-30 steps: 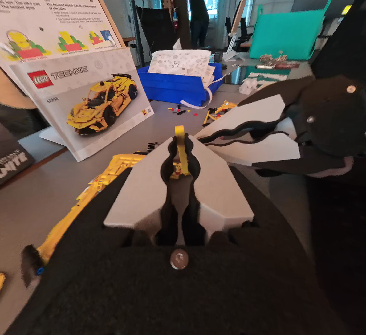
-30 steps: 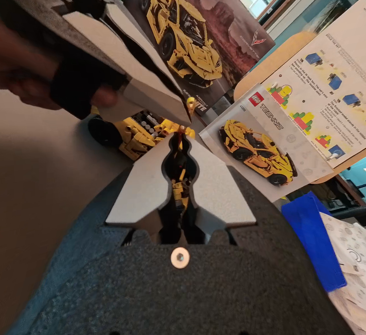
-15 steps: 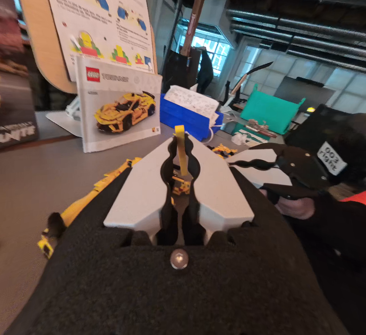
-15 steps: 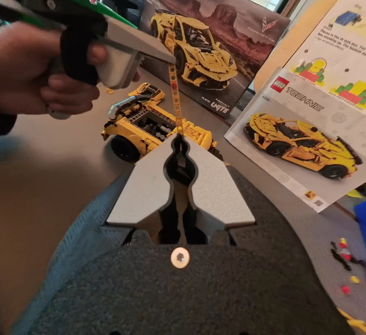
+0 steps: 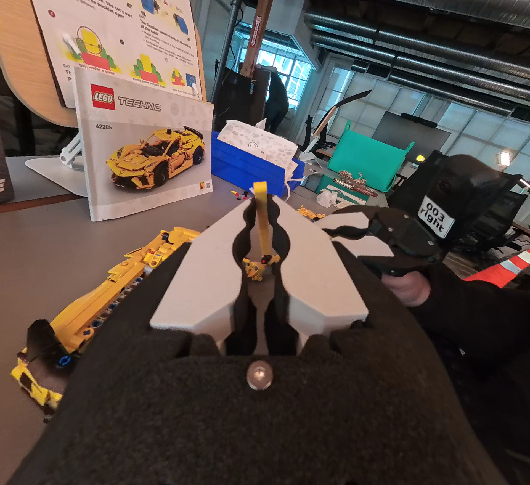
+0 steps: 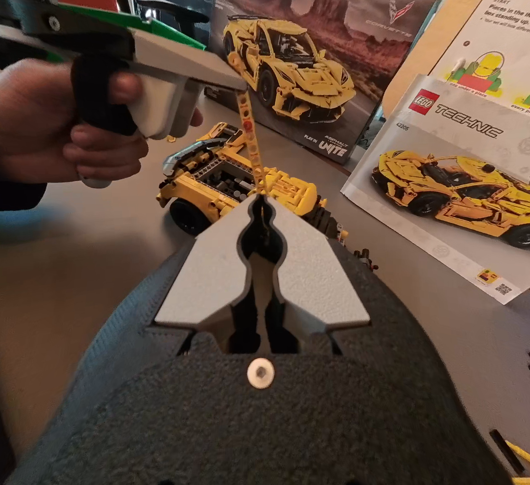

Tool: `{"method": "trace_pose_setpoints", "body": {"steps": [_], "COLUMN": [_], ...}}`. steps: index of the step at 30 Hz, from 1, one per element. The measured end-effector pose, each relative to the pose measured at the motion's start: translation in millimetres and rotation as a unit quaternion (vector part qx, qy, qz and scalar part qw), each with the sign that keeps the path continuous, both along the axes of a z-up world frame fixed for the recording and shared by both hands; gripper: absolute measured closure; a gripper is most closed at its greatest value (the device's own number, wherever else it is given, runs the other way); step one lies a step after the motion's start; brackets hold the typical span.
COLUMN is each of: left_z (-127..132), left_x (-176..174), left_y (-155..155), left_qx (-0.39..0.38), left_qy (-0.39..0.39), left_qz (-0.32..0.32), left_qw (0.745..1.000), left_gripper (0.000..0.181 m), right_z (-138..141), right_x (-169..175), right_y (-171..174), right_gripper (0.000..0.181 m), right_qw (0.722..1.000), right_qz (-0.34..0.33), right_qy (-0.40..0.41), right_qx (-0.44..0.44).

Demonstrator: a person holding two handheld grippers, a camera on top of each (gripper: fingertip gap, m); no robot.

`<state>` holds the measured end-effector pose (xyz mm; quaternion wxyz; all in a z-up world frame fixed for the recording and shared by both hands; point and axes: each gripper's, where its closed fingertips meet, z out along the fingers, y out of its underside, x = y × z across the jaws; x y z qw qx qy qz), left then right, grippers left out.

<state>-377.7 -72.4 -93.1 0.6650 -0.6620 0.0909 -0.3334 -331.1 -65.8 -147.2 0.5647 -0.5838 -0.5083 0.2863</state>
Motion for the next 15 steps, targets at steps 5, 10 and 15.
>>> {"method": "trace_pose_setpoints", "body": {"steps": [5, 10, 15], "left_z": [-1.1, -1.3, -3.7], "left_x": [5.6, 6.6, 7.5], "left_y": [-1.1, -1.3, -0.8], "left_qx": [0.000, 0.000, -0.005], "left_qy": [0.013, 0.015, 0.017], "left_qz": [-0.005, -0.006, -0.009], "left_qw": [1.000, 1.000, 1.000], "left_gripper": [0.174, 0.174, 0.174], "right_z": [-1.9, -2.3, -1.5], "right_x": [-2.6, -2.2, -1.5], "right_y": [-3.1, -2.2, -3.4], "right_gripper": [0.181, 0.181, 0.181], "right_qw": [1.000, 0.999, 0.999], "right_qz": [0.003, 0.001, 0.002], "right_qy": [-0.012, -0.013, -0.013], "right_qx": [0.027, 0.029, 0.029]}}
